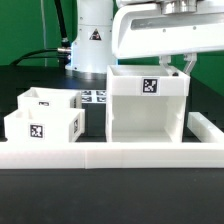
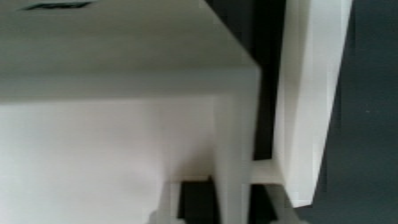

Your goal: Assemble drawer

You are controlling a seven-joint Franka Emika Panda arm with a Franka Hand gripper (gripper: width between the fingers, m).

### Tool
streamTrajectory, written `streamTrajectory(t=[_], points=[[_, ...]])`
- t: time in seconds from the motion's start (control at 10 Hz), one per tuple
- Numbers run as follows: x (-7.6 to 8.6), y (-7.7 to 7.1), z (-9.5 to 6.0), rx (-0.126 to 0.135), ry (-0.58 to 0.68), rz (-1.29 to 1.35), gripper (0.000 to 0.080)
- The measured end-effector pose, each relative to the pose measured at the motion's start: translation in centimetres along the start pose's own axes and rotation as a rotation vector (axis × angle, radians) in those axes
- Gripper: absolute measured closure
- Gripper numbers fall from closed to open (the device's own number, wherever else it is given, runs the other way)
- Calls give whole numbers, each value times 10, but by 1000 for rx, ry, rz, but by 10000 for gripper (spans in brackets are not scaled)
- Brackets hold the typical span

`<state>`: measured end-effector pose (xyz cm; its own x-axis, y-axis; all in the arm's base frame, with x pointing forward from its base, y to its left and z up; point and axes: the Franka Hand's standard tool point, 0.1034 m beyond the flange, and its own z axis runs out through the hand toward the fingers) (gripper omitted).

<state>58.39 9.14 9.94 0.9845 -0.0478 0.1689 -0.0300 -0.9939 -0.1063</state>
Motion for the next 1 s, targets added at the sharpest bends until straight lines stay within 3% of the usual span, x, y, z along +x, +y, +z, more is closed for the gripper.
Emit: streamTrajectory(t=[0.5,1.0], points=[[5,-4,-2,12,21,225,761],[12,-11,-3,27,68,649,755]])
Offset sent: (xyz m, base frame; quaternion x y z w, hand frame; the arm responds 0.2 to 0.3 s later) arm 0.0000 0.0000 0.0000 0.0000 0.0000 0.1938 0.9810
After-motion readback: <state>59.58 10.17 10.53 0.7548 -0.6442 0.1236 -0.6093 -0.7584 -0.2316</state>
